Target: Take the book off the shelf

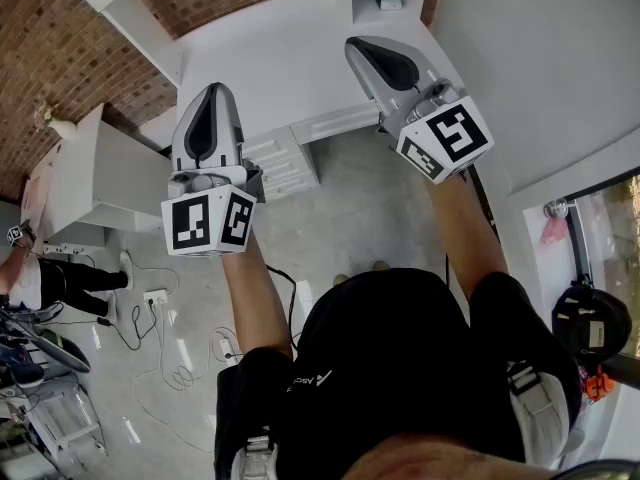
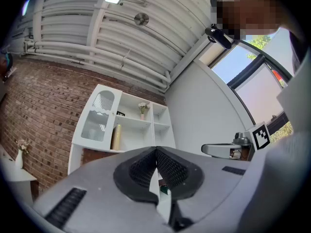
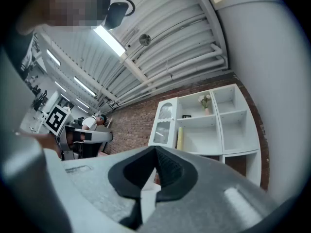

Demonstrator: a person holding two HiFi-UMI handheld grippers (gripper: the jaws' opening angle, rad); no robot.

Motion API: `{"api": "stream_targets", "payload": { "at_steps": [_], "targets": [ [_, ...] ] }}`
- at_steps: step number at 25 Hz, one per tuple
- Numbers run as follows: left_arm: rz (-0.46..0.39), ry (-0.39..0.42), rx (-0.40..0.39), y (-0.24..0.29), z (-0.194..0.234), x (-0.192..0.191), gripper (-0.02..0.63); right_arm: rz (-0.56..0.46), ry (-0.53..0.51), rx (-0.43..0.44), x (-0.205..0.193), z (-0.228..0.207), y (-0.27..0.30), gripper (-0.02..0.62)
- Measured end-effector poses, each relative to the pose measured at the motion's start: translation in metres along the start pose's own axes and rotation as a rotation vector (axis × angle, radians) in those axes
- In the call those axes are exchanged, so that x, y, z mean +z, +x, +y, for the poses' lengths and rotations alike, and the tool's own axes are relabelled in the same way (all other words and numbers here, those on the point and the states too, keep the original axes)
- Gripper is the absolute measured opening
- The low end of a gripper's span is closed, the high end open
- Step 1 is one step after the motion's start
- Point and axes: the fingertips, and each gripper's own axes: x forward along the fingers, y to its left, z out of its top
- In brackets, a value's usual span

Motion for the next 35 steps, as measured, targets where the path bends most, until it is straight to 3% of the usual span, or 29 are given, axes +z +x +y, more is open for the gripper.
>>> {"api": "stream_targets", "payload": {
  "at_steps": [20, 28, 35],
  "targets": [
    [-0.019, -0.046, -0.011, -0.004, 0.062, -0.006, -0.002, 0.029, -0.027, -0.001, -0.005, 0.045, 0.049, 0.002],
    [-0.056, 0.009, 0.06, 0.054, 0.101, -0.012, -0.002, -0.017, -0.035, 0.025, -0.02, 0.008, 0.098, 0.002],
    [-0.042, 0.053, 0.137, 0.16, 0.13, -0.037, 0.017, -0.057, -0.046, 0.084, -0.047, -0.074, 0.16, 0.002]
  ]
}}
